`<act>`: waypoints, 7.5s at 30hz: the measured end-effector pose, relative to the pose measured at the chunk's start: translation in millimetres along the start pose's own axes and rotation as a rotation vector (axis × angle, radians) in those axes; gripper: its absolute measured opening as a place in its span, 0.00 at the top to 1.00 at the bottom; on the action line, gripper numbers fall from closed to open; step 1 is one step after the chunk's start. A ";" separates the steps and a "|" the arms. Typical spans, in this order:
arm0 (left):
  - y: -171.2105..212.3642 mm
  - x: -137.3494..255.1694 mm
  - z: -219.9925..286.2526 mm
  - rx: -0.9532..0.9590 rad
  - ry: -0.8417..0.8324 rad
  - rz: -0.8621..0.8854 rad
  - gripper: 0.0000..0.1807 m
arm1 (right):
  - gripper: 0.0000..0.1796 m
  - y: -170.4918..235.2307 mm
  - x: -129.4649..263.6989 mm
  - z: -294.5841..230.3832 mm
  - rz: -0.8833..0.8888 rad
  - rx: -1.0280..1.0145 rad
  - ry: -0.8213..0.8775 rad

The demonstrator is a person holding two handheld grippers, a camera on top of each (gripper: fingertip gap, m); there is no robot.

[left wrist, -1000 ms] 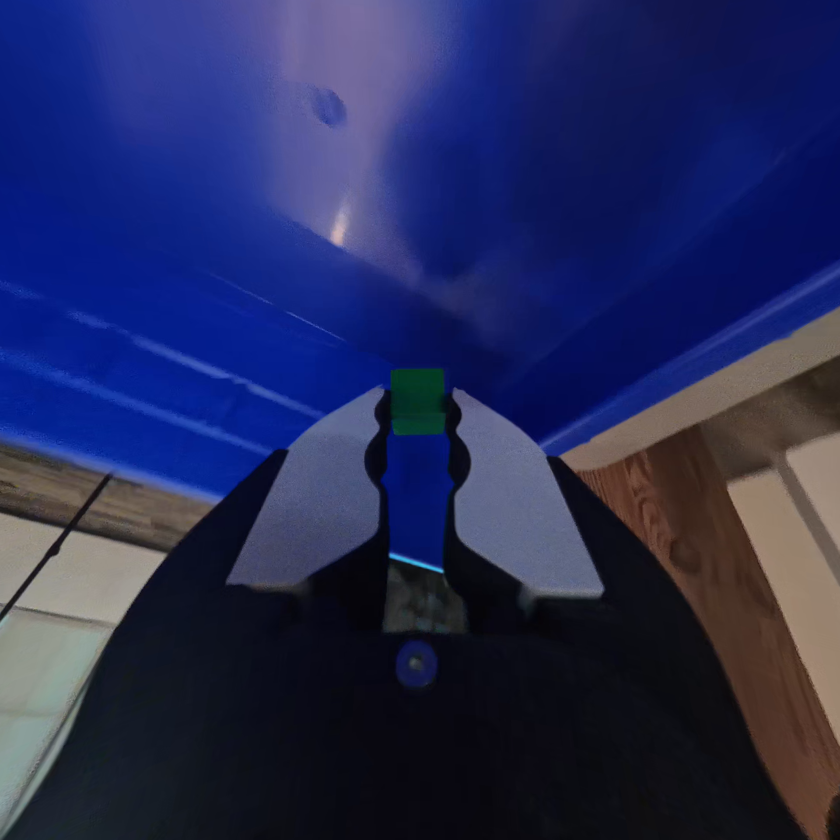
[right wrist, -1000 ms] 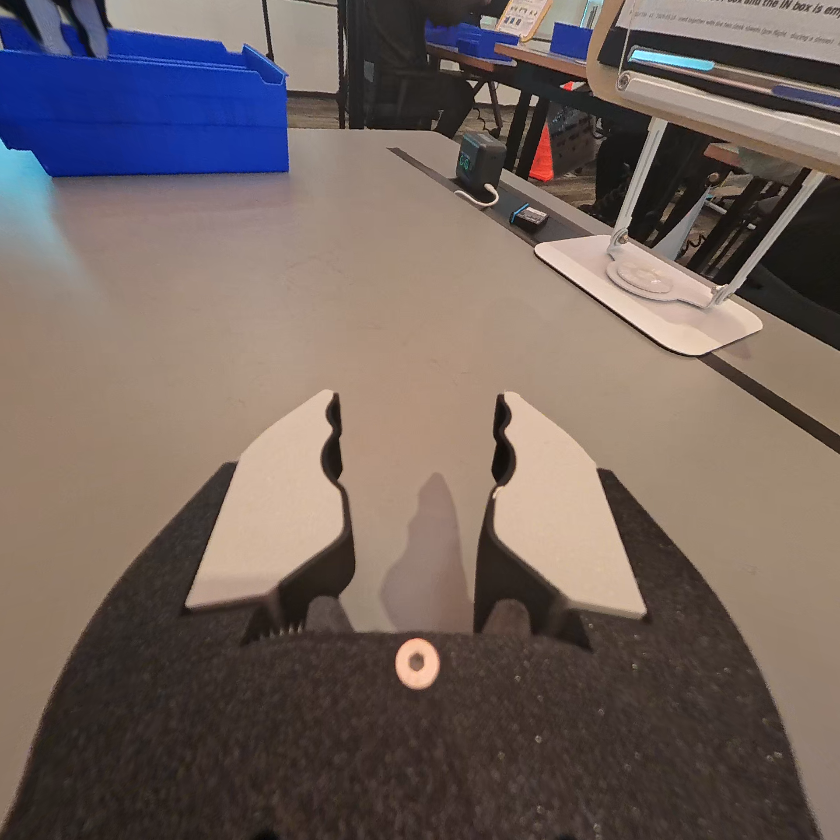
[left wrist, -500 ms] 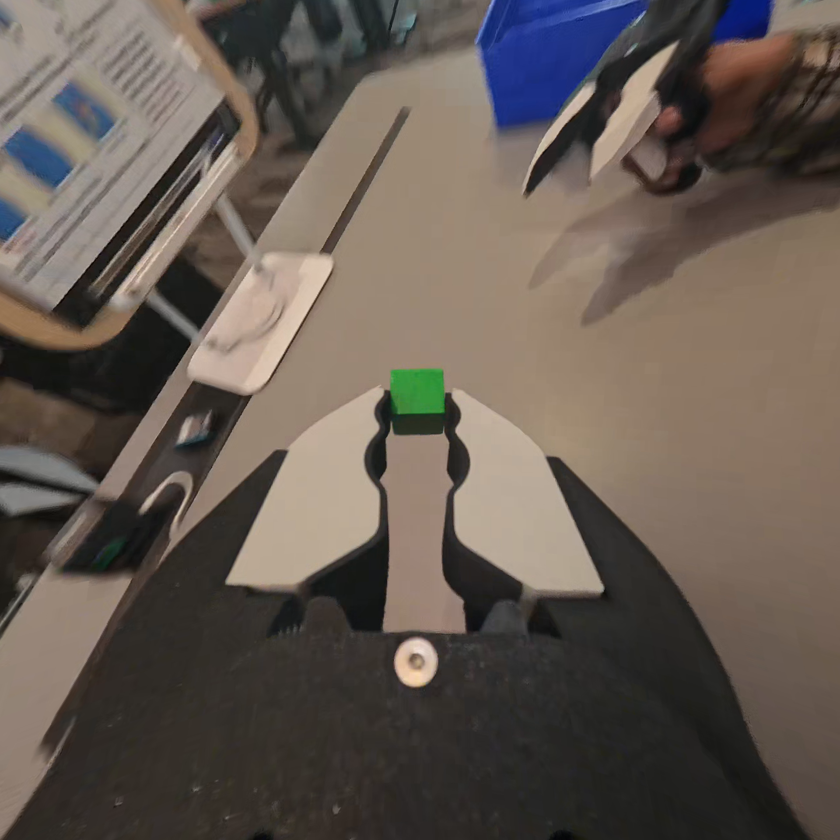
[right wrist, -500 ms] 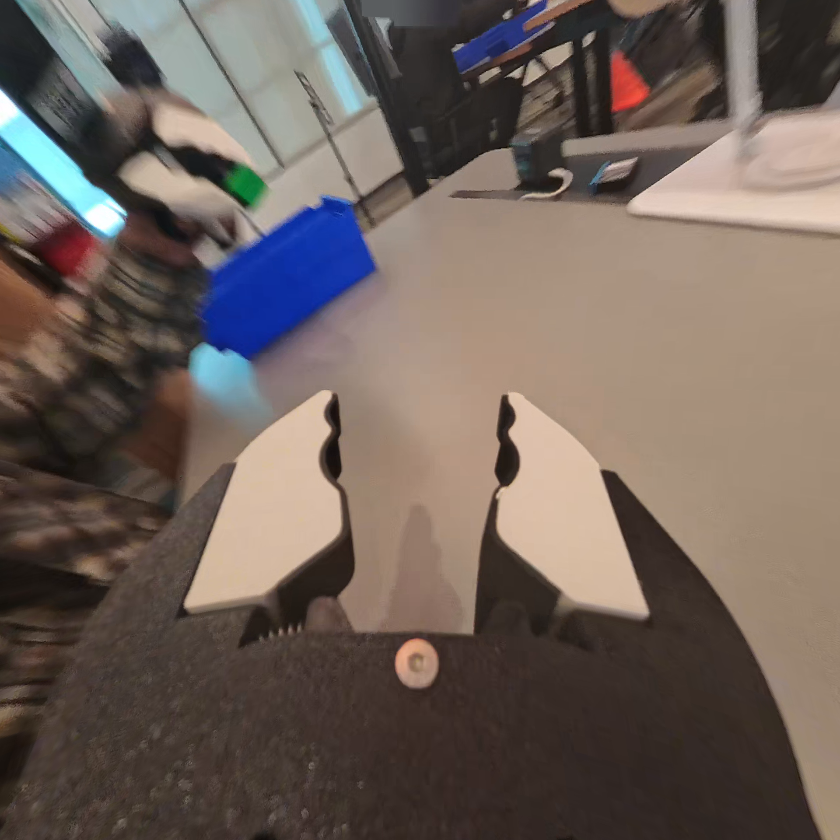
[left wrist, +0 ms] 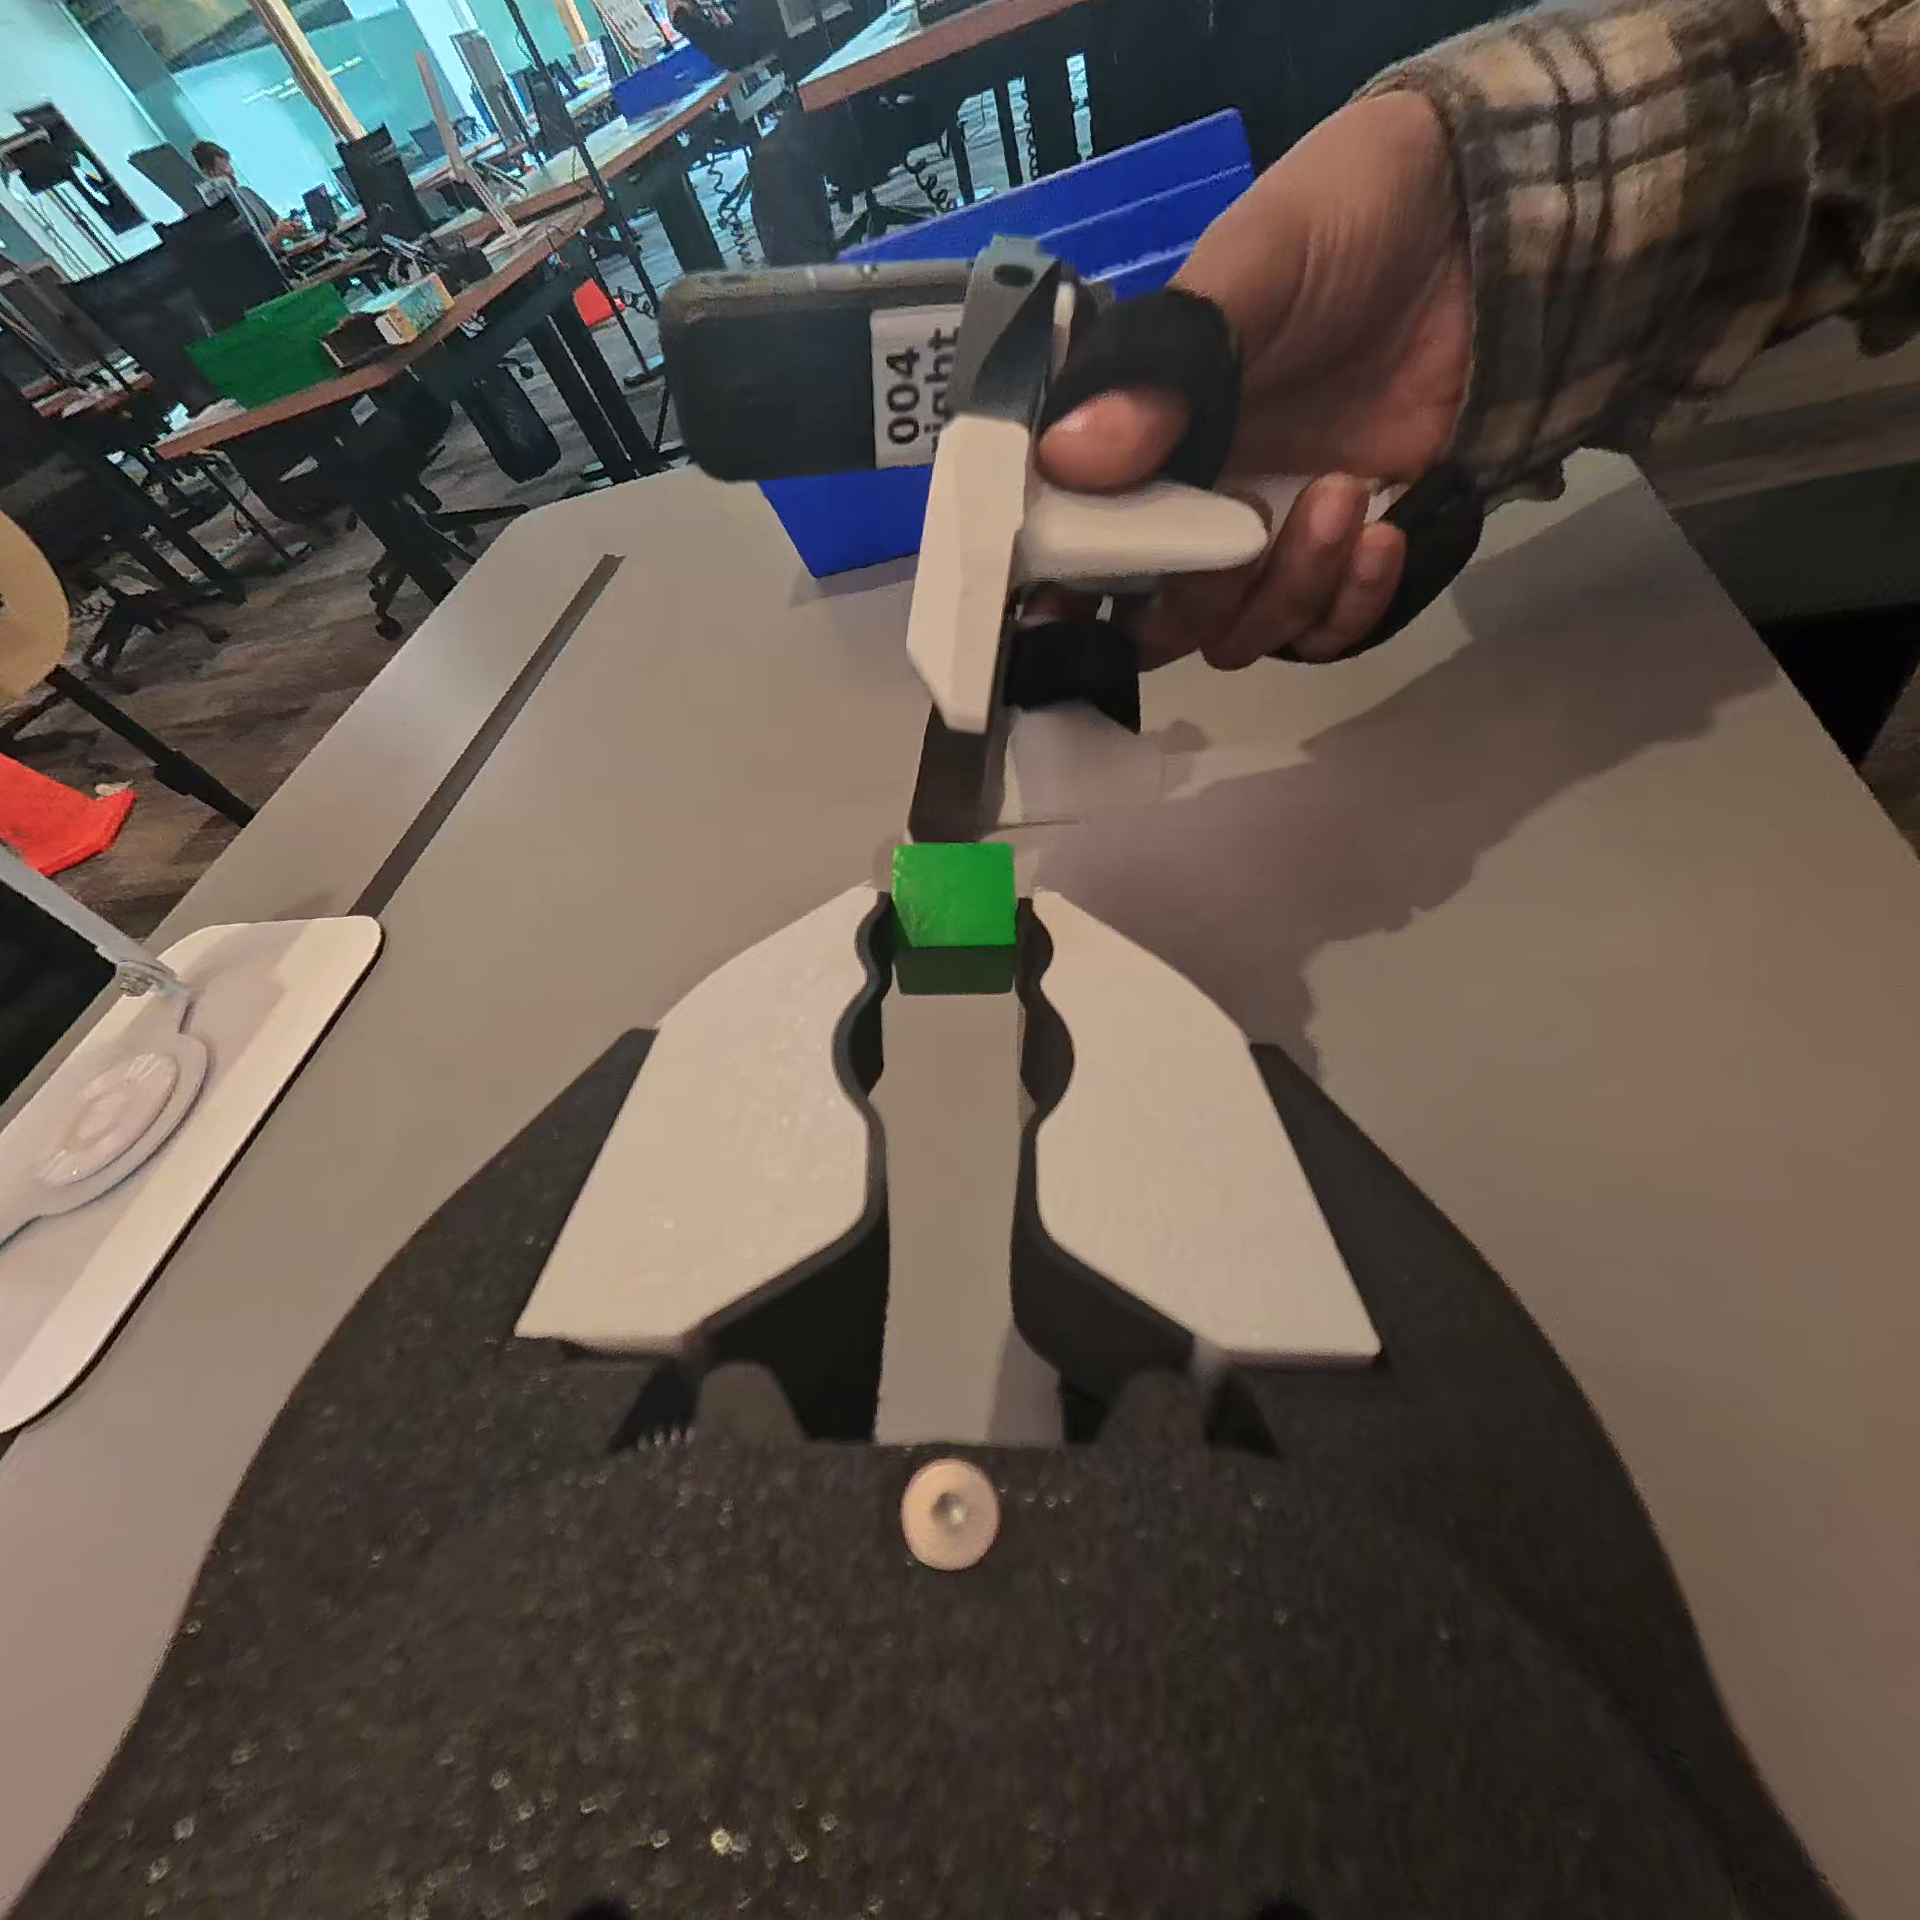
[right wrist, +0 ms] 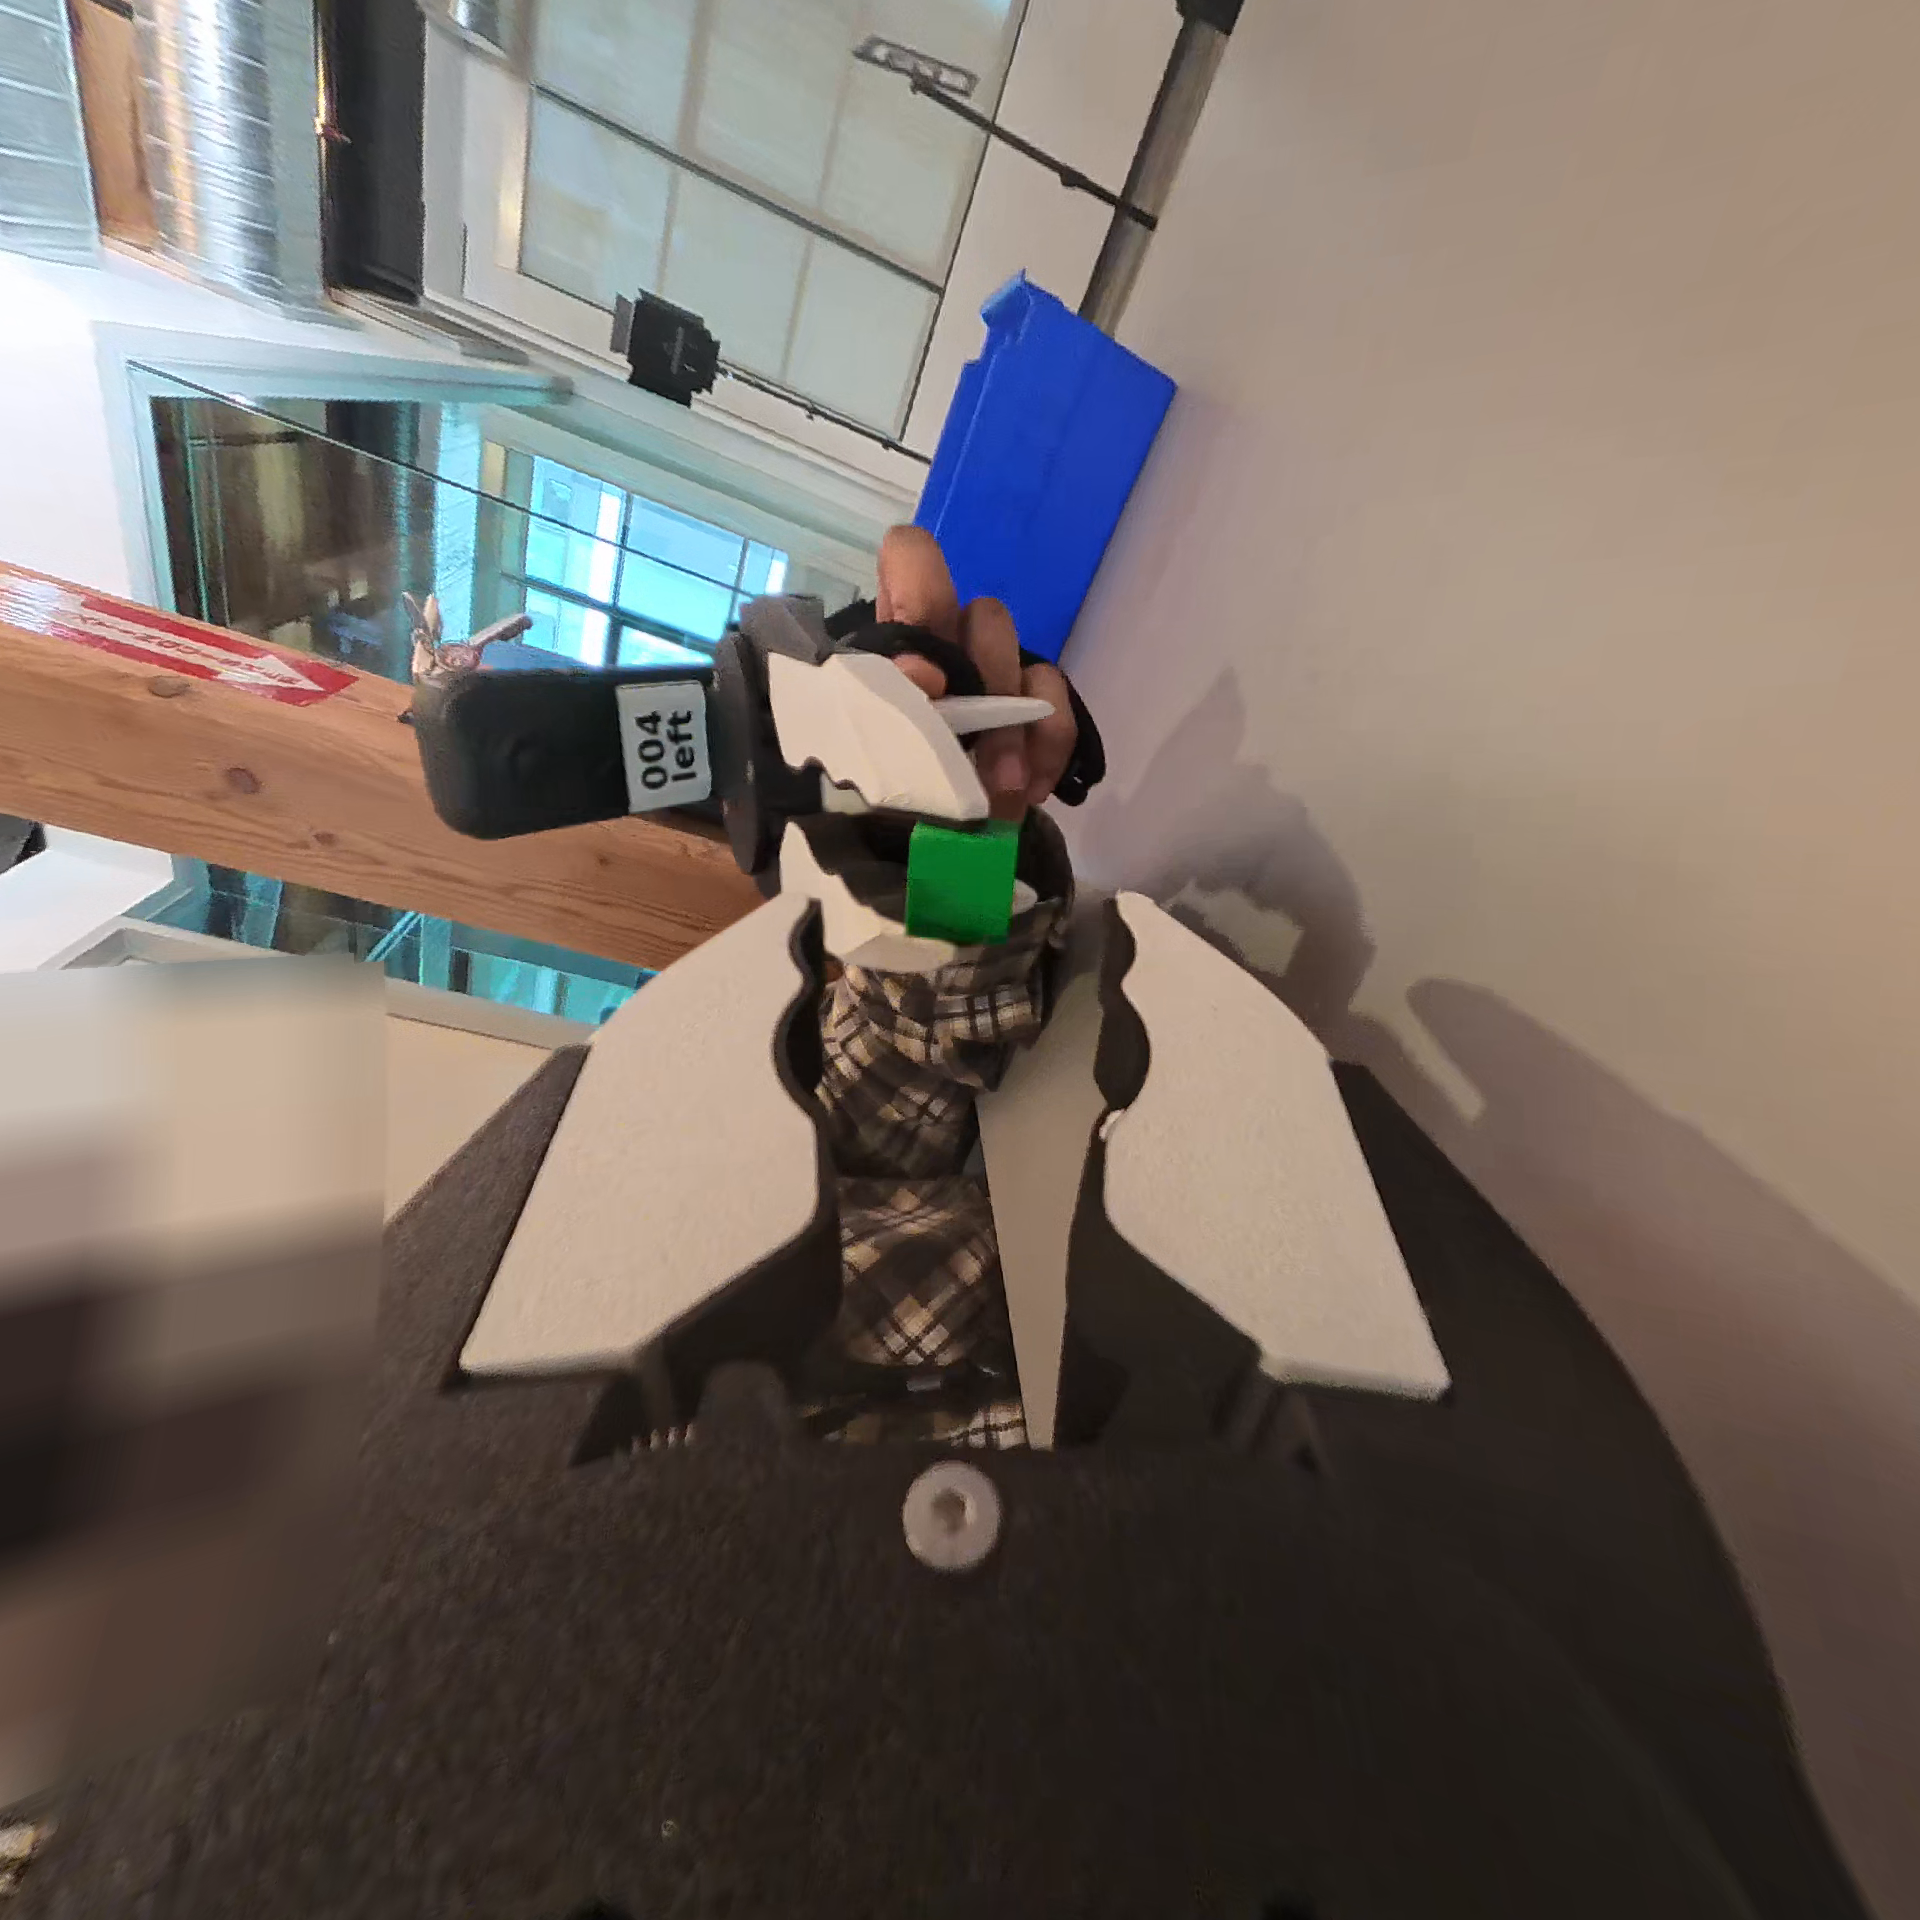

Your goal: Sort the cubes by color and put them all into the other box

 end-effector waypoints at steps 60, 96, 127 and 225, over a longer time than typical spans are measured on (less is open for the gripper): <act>-26.9 25.8 22.9 0.310 -0.080 0.003 0.59 | 0.71 -102.7 353.3 67.1 0.017 0.355 1.080; 7.6 124.6 83.7 0.371 -0.363 0.181 0.60 | 0.97 -32.4 460.1 129.8 -0.221 -0.302 1.425; 11.0 193.0 122.1 0.453 -0.543 0.258 0.65 | 0.97 -91.2 39.5 59.7 -0.404 -0.059 1.220; 82.5 415.7 92.0 0.740 -0.803 -0.681 0.65 | 0.80 68.3 62.0 -2.9 0.008 0.640 0.125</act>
Point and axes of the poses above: each gripper's, where its closed fingertips meet, x back along the fingers, y out of its underside, z = x × y across the jaws, the point moved 7 cm from there along x, back along the fingers, and after that the axes turned 8 degrees about y, right-handed, at the moved point
